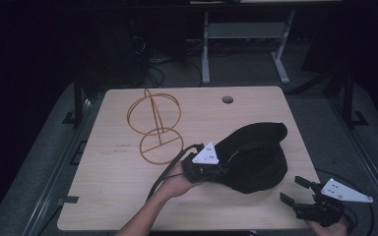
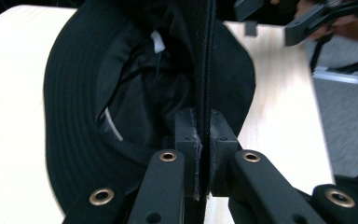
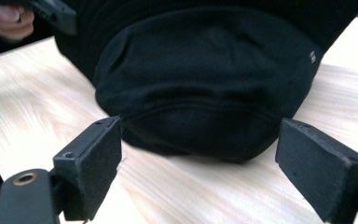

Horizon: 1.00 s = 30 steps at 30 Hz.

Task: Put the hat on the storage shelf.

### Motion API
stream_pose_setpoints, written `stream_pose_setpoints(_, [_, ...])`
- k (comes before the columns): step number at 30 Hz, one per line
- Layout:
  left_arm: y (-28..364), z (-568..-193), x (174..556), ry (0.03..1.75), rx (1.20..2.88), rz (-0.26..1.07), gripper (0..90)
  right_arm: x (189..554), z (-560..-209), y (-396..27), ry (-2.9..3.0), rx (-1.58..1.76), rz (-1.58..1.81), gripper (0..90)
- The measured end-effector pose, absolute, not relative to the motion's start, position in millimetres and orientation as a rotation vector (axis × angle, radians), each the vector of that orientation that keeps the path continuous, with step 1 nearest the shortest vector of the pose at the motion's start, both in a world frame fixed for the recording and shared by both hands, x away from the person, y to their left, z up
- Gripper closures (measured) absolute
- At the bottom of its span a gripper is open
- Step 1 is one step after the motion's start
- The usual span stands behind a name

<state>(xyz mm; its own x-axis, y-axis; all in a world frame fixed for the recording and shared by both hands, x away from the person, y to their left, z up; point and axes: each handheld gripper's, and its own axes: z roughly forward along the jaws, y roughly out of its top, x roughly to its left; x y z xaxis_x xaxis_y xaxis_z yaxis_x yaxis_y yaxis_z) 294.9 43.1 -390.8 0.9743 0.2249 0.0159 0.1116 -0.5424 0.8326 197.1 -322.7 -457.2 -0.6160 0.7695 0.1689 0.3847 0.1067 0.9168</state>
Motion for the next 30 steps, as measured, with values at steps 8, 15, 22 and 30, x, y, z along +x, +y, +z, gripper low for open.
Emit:
stream_pose_setpoints(8, [61.8, -388.4, 289.7, 0.241, 2.089, 0.112, 85.5, 212.4, -456.1, -314.0, 2.044, 1.165, 1.578, 13.5])
stream_pose_setpoints(15, [75.2, -392.9, 285.5, 0.237, 2.074, 0.098, 85.5, 232.4, -463.1, -305.9, 2.08, 1.25, 1.609, 12.5])
stream_pose_setpoints(22, [81.4, -399.6, 284.2, 0.224, 2.073, 0.076, 85.5, 245.2, -469.1, -303.2, 2.111, 1.312, 1.67, 10.0])
stream_pose_setpoints(30, [80.3, -403.6, 283.8, 0.223, 2.08, 0.071, 85.5, 253.0, -474.4, -298.4, 2.138, 1.329, 1.733, 23.4])
